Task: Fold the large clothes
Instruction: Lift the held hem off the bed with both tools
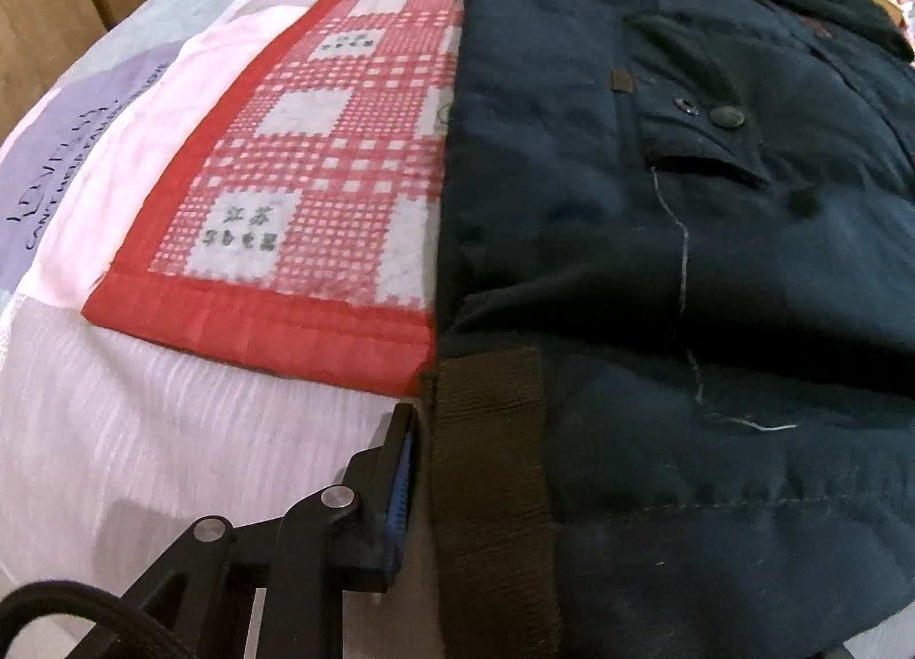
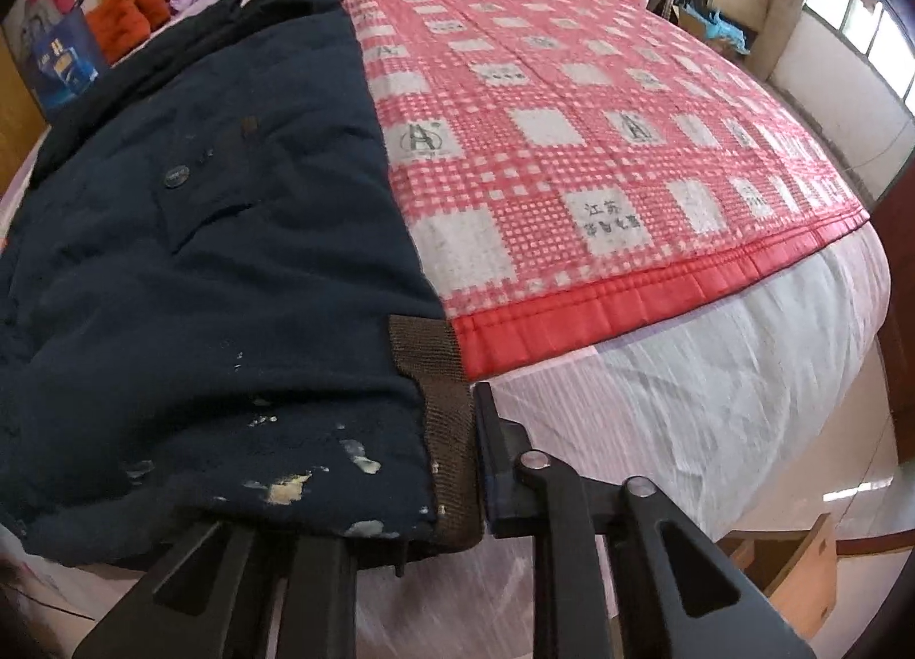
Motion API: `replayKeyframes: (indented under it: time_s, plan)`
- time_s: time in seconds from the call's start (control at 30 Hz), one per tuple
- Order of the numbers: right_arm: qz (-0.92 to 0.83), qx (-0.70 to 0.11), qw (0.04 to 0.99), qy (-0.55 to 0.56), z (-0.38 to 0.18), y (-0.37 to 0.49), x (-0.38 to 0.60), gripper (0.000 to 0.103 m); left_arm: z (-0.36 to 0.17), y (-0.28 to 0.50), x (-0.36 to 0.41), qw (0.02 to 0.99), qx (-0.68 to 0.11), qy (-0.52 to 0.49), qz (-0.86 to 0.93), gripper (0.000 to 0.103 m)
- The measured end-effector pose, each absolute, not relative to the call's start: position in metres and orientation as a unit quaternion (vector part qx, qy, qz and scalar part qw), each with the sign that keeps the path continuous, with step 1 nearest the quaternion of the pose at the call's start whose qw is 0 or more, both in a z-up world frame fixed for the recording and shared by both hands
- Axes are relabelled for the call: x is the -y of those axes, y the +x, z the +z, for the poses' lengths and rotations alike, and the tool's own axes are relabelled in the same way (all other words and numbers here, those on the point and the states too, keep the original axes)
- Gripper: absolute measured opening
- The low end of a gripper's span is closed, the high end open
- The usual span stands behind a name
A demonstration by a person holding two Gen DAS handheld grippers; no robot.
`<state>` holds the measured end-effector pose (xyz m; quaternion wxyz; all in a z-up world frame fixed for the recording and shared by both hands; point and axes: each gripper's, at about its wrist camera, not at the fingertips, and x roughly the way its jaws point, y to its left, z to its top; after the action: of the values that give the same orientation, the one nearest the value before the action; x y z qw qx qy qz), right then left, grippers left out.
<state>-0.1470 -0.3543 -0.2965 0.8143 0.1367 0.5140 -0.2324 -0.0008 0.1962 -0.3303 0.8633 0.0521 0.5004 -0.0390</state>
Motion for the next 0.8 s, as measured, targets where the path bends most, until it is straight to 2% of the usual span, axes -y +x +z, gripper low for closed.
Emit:
replayKeyframes:
  time_s: [0.03, 0.1, 0.13, 0.27, 0.53, 0.8]
  plan:
    - [-0.236, -0.512, 0.815, 0.133, -0.295, -0.147, 0.353, 0.019, -0.329, 0.0, -0.197, 0.861, -0.505, 0.055, -0.037, 0.03]
    - [-0.241, -0.507, 0.816, 0.135, -0.292, -0.148, 0.351, 0.018, -0.322, 0.002, -0.192, 0.858, -0.509, 0.061, -0.035, 0.017]
    - [-0.243, -0.505, 0.817, 0.137, -0.29, -0.148, 0.351, 0.018, -0.319, 0.002, -0.19, 0.859, -0.507, 0.059, -0.035, 0.014]
    - [-0.241, -0.494, 0.824, 0.136, -0.276, -0.152, 0.349, 0.017, -0.307, -0.003, -0.191, 0.867, -0.495, 0.05, -0.029, 0.013]
    - [-0.227, -0.466, 0.846, 0.123, -0.228, -0.158, 0.343, 0.016, -0.24, -0.025, -0.191, 0.882, -0.46, 0.082, -0.065, 0.013]
    - [-0.21, -0.471, 0.849, 0.117, -0.174, -0.185, 0.343, 0.015, -0.202, -0.059, -0.196, 0.862, -0.486, 0.108, -0.095, 0.013]
